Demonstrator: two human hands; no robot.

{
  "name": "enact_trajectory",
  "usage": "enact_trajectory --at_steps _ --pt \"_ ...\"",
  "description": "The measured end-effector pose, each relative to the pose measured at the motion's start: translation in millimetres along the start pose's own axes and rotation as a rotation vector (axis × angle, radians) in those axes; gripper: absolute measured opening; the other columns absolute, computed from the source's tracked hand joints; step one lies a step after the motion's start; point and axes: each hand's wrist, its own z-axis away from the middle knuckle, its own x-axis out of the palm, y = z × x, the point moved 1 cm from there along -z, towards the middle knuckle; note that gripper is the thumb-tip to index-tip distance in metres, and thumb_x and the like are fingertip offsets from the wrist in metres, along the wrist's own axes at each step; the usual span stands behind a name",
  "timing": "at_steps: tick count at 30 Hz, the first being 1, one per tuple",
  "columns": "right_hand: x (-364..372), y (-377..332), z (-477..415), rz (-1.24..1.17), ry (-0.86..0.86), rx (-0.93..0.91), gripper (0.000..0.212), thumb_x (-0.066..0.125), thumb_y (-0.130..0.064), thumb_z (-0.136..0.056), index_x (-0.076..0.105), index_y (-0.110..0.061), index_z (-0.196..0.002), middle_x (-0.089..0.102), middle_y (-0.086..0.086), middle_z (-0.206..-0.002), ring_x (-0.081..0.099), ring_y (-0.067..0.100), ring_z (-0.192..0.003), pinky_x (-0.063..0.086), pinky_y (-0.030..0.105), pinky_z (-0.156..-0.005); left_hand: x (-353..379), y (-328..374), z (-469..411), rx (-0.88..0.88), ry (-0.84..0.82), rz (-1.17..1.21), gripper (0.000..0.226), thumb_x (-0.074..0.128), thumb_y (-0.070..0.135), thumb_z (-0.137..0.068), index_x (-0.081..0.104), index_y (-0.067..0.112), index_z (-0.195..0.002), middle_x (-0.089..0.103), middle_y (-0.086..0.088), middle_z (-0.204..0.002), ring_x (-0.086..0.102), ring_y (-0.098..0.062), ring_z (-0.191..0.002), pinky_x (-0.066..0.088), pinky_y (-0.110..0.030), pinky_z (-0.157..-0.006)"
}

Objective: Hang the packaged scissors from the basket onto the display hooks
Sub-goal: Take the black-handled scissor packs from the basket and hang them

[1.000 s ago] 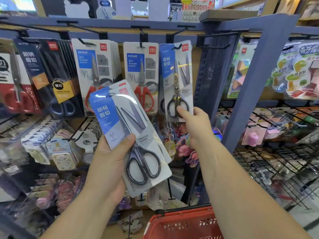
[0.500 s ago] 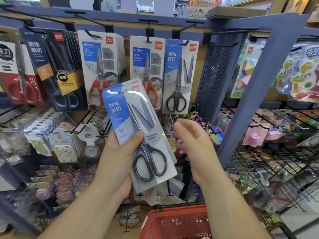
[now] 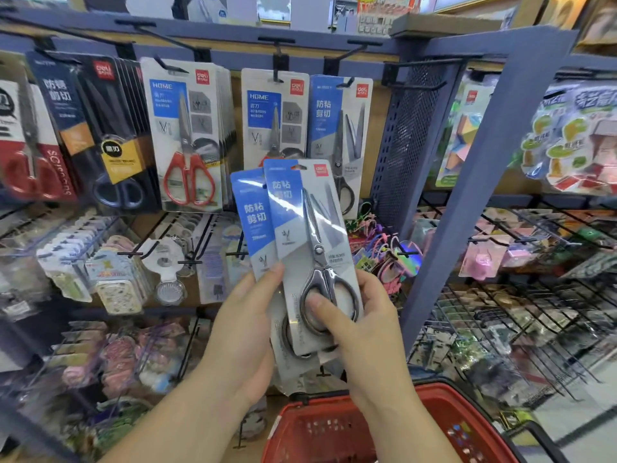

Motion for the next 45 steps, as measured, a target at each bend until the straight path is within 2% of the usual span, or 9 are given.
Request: enact_trajectory --at_steps 2,8,16,18,23,27,30,34,45 --pt "0 3 0 -0.06 0.005 0.014 0.035 0.087 -0.018 -0.075 0.07 -0.026 -0.104 0.078 0.006 -0.103 0.075 0.024 -0.095 0.06 0.039 -0.084 0 -3 2 -0.003 -0.021 -0.034 0.029 0.052 0.02 -0.105 0.071 0.013 -0.126 0.079 -0.013 -0.114 0.078 -0.027 -0.099 0.066 -0.039 -0.077" --pt "-3 10 2 -0.244 0.006 0.094 0.039 0.082 -0.015 -0.075 0.068 -0.014 -0.111 0.077 0.015 -0.107 0.072 0.032 -0.098 0.059 0.05 -0.092 0 -8 4 0.065 -0.078 -0.114 0.041 0.062 0.025 -0.089 0.067 0.017 -0.129 0.079 -0.008 -0.117 0.077 -0.026 -0.105 0.066 -0.037 -0.083" --pt "-4 9 1 -0.443 0.132 0.234 0.034 0.071 -0.01 -0.091 0.065 -0.004 -0.124 0.075 0.023 -0.114 0.075 0.032 -0.094 0.064 0.043 -0.075 -6 -17 5 0.125 0.012 -0.202 0.03 0.054 0.009 -0.104 0.067 0.017 -0.13 0.079 -0.006 -0.118 0.076 -0.027 -0.11 0.061 -0.042 -0.092" --pt "-8 10 -3 -0.376 0.156 0.212 0.034 0.073 -0.009 -0.092 0.066 -0.008 -0.125 0.076 0.02 -0.114 0.075 0.035 -0.099 0.064 0.049 -0.081 -9 -14 1 0.142 0.046 -0.227 0.029 0.055 0.011 -0.105 0.067 0.018 -0.13 0.079 -0.004 -0.118 0.076 -0.025 -0.11 0.059 -0.042 -0.093" --pt "-18 -6 -26 -0.232 0.13 0.017 0.05 0.077 -0.018 -0.085 0.062 -0.013 -0.132 0.075 0.009 -0.123 0.069 0.033 -0.118 0.051 0.059 -0.107 -20 0 -12 0.174 0.14 -0.273 0.025 0.055 0.013 -0.107 0.07 0.025 -0.122 0.081 0.004 -0.11 0.078 -0.014 -0.098 0.061 -0.029 -0.078" --pt "-23 -27 -56 -0.097 0.035 -0.101 0.035 0.072 -0.013 -0.096 0.062 -0.017 -0.129 0.074 0.007 -0.121 0.069 0.025 -0.109 0.055 0.044 -0.092 -24 10 -16 0.168 0.157 -0.27 0.024 0.054 0.013 -0.107 0.072 0.025 -0.116 0.082 0.005 -0.102 0.078 -0.008 -0.082 0.059 -0.02 -0.059" --pt "-20 -41 -76 -0.043 0.024 -0.174 0.027 0.07 -0.008 -0.097 0.065 -0.022 -0.119 0.077 -0.002 -0.111 0.071 0.015 -0.103 0.057 0.028 -0.087 -25 17 -15 0.204 0.157 -0.287 0.024 0.055 0.013 -0.106 0.072 0.027 -0.118 0.082 0.006 -0.107 0.078 -0.009 -0.088 0.06 -0.021 -0.065" --pt "-12 -46 -97 0.003 0.006 -0.209 0.024 0.072 -0.013 -0.097 0.066 -0.023 -0.118 0.076 -0.003 -0.11 0.072 0.016 -0.104 0.059 0.031 -0.09 -26 24 -12 0.216 0.137 -0.269 0.023 0.056 0.014 -0.105 0.072 0.025 -0.119 0.081 0.001 -0.112 0.078 -0.016 -0.096 0.059 -0.035 -0.08" --pt "-7 -26 -118 -0.006 0.065 -0.151 0.018 0.073 -0.011 -0.096 0.067 -0.018 -0.112 0.076 -0.002 -0.1 0.072 0.016 -0.096 0.061 0.037 -0.081 -37 38 -11 0.23 0.127 -0.237 0.029 0.059 0.015 -0.101 0.07 0.02 -0.127 0.08 -0.003 -0.116 0.077 -0.022 -0.1 0.061 -0.043 -0.089"
